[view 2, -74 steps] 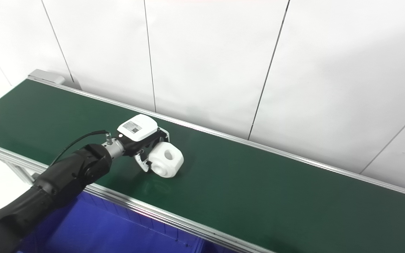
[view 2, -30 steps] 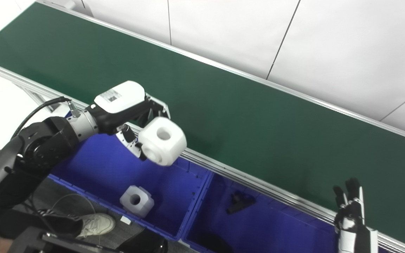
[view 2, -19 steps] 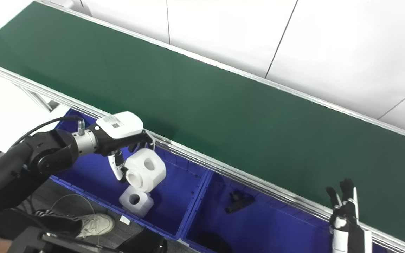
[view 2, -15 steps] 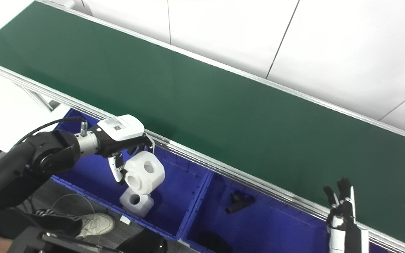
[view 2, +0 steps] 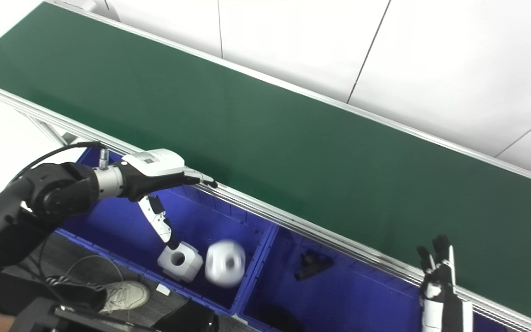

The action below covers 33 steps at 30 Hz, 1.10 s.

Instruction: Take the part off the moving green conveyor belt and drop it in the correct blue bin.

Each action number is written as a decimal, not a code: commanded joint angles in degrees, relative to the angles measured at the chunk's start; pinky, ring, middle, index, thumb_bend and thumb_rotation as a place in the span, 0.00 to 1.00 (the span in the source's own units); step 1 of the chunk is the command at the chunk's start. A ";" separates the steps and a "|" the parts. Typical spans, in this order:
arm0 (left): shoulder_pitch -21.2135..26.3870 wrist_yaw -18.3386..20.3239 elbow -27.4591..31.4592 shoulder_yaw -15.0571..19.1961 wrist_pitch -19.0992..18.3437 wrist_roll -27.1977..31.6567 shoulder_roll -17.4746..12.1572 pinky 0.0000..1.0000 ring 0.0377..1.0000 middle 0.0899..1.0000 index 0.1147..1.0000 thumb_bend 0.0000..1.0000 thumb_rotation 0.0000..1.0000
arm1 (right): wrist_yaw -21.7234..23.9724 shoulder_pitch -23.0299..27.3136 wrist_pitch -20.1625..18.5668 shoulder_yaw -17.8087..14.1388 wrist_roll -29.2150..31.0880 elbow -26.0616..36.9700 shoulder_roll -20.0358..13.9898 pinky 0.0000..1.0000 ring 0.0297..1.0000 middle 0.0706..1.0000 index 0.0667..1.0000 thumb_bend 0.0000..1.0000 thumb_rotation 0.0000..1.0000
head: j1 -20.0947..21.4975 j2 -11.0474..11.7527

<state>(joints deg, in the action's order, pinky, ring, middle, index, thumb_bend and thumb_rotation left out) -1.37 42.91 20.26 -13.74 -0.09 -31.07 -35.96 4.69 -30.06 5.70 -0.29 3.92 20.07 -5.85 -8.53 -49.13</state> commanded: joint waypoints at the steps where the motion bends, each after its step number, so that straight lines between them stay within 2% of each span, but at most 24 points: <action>1: 0.58 -0.19 3.39 2.05 -1.09 6.74 -0.72 0.77 0.88 0.91 0.88 1.00 0.60 | -0.14 -0.31 1.02 0.24 -0.01 1.70 0.63 1.00 0.96 1.00 1.00 0.79 0.96 | 0.14 -0.07; 3: 0.45 0.26 6.45 2.93 -3.53 11.68 -0.03 0.75 0.88 0.91 0.88 1.00 0.60 | -0.11 -0.24 1.34 0.41 0.25 1.41 0.89 1.00 0.95 1.00 1.00 0.78 0.95 | 0.74 -0.06; 8: -0.18 -1.56 11.22 6.23 -4.47 25.35 1.65 0.70 0.86 0.91 0.88 1.00 0.57 | -0.95 -0.05 2.60 1.68 -2.76 0.75 2.47 1.00 0.93 1.00 1.00 0.79 0.95 | 7.07 -0.06; 10: -0.71 -2.52 13.80 7.73 -6.48 30.28 2.36 0.74 0.89 0.93 0.91 1.00 0.59 | -1.29 -0.09 3.18 2.55 -4.37 0.53 3.20 1.00 0.92 1.00 1.00 0.78 0.96 | 10.38 -0.03; 11: -1.02 -2.96 14.57 8.53 -6.86 32.41 2.49 0.74 0.90 0.93 0.91 1.00 0.59 | -1.54 -0.09 3.42 3.09 -5.33 0.41 3.69 1.00 0.92 1.00 1.00 0.78 0.96 | 13.45 0.04; 13: -1.92 -4.43 15.34 10.30 -6.89 37.61 3.77 0.79 0.92 0.95 0.94 1.00 0.61 | -2.09 -0.11 3.35 4.11 -7.04 0.34 4.70 0.99 0.92 1.00 1.00 0.77 0.96 | 16.71 0.18; 14: -2.71 -5.68 15.60 11.26 -7.26 40.33 5.04 0.83 0.94 0.96 0.94 1.00 0.62 | -2.42 -0.13 3.05 4.51 -7.67 0.42 5.27 0.98 0.92 1.00 1.00 0.78 0.96 | 17.38 0.21; 15: -3.50 -6.79 15.39 12.39 -7.36 42.78 5.88 0.86 0.95 0.97 0.95 1.00 0.63 | -2.90 -0.10 2.83 5.18 -8.68 0.36 6.11 0.98 0.91 1.00 1.00 0.78 0.96 | 22.04 0.51; 16: -4.56 -8.77 15.47 13.51 -8.50 45.13 7.52 0.90 0.97 0.98 0.97 1.00 0.65 | -3.42 -0.07 2.56 5.73 -9.67 0.28 6.84 0.97 0.91 0.99 1.00 0.80 0.95 | 22.66 0.56; 17: -5.93 -11.30 14.94 14.79 -8.90 46.64 9.86 0.91 0.97 0.98 0.97 1.00 0.65 | -4.07 0.08 2.54 6.58 -10.91 -0.14 7.97 0.97 0.90 0.99 1.00 0.80 0.95 | 27.62 1.17; 18: -6.81 -13.04 14.55 15.56 -9.10 47.50 11.37 0.91 0.96 0.98 0.99 1.00 0.69 | -4.51 0.18 2.57 7.14 -11.76 -0.45 8.71 0.97 0.90 1.00 1.00 0.81 0.94 | 27.62 1.17; 19: -7.91 -15.13 13.81 16.25 -8.86 47.76 13.61 0.92 0.96 0.98 0.99 1.00 0.71 | -5.10 0.41 3.06 7.88 -12.81 -1.07 9.54 0.97 0.90 1.00 1.00 0.82 0.94 | 30.71 1.64; 20: -8.79 -16.87 13.20 16.70 -8.91 47.42 15.38 0.92 0.95 0.98 1.00 0.93 0.73 | -5.52 0.66 3.60 8.63 -13.53 -1.75 10.19 0.96 0.90 1.00 1.00 0.80 0.93 | 32.49 1.90; 21: -9.28 -17.93 12.83 16.95 -9.00 47.20 16.37 0.93 0.96 0.98 1.00 0.91 0.74 | -5.84 0.83 3.97 9.13 -14.01 -2.21 10.57 0.97 0.91 1.00 1.00 0.79 0.93 | 32.87 1.97; 22: -10.15 -19.46 12.59 16.63 -9.48 45.89 17.96 0.93 0.96 0.98 1.00 0.90 0.74 | -6.28 1.02 4.39 9.73 -14.43 -2.82 11.14 0.97 0.91 1.00 1.00 0.79 0.93 | 34.98 2.30; 26: -12.01 -22.40 12.37 15.14 -10.22 42.38 20.57 0.99 1.00 1.00 1.00 0.81 0.76 | -7.76 1.35 4.75 11.24 -15.87 -4.02 12.84 0.97 0.91 1.00 1.00 0.78 0.91 | 38.08 2.41; 28: -12.72 -23.91 12.93 14.46 -11.18 40.63 21.73 1.00 1.00 1.00 1.00 0.71 0.76 | -8.34 1.23 4.11 11.89 -16.54 -3.81 13.57 0.97 0.91 1.00 1.00 0.79 0.90 | 39.13 2.13; 31: -13.95 -27.34 15.62 13.56 -15.88 37.56 24.24 1.00 1.00 1.00 1.00 0.55 0.73 | -9.02 1.10 3.58 12.60 -17.13 -3.47 14.22 0.97 0.92 1.00 1.00 0.79 0.91 | 40.02 1.92; 33: -14.91 -29.20 17.51 13.38 -18.63 36.90 25.88 1.00 1.00 1.00 1.00 0.48 0.72 | -9.27 0.96 3.58 13.03 -17.47 -3.30 14.54 0.98 0.93 1.00 1.00 0.79 0.90 | 41.02 1.79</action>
<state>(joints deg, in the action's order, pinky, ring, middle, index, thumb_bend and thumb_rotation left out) -16.04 15.55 35.33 -0.34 -17.31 6.56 -10.68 -3.81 -29.02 6.94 12.20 -13.07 15.41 7.71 32.52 -47.29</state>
